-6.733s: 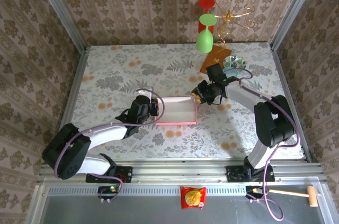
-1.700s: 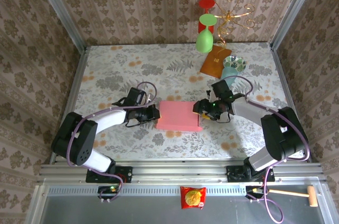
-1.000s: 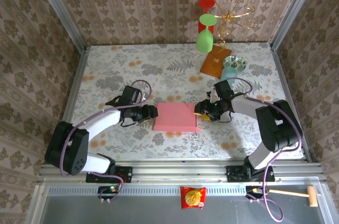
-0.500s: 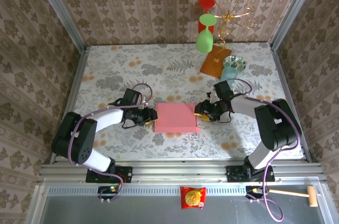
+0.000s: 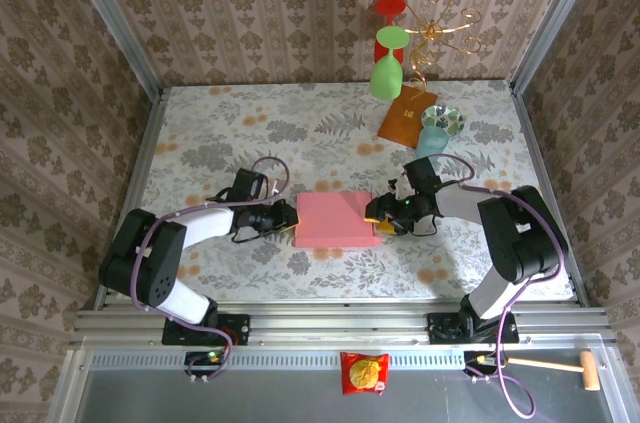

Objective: Fold the paper box

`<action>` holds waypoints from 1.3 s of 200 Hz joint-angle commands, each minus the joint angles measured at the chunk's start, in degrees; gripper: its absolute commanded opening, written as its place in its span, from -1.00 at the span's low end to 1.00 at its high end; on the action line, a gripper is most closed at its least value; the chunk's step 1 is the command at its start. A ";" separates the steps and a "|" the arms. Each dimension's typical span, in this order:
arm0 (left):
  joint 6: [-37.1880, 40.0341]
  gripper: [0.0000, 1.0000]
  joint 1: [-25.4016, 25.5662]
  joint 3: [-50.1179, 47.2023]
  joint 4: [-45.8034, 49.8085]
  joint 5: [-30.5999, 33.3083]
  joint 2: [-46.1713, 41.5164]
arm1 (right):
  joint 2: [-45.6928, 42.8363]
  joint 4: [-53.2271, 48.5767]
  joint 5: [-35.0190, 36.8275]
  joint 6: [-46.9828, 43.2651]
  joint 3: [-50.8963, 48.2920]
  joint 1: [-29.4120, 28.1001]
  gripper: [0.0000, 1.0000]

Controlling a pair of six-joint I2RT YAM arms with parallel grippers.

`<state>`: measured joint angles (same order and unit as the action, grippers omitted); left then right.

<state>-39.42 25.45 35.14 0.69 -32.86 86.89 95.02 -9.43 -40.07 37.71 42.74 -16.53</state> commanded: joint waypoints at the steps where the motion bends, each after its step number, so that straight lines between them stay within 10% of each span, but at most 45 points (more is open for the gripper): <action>1: -0.18 -0.72 -0.07 -2.91 3.35 3.96 1.98 | 1.55 1.20 -3.23 -0.21 0.23 -0.65 0.17; 144: 1.72 -0.75 -4.62 -6.66 0.25 2.64 5.83 | 5.19 14.69 -12.42 8.36 1.26 -4.52 0.23; 260: 1.39 -0.77 -6.59 -6.78 1.38 2.19 3.92 | -0.29 6.78 -4.96 2.75 1.38 -2.12 0.35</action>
<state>-38.92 19.75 31.62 -7.25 -38.00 88.38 96.57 -3.20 -43.16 41.95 43.68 -18.90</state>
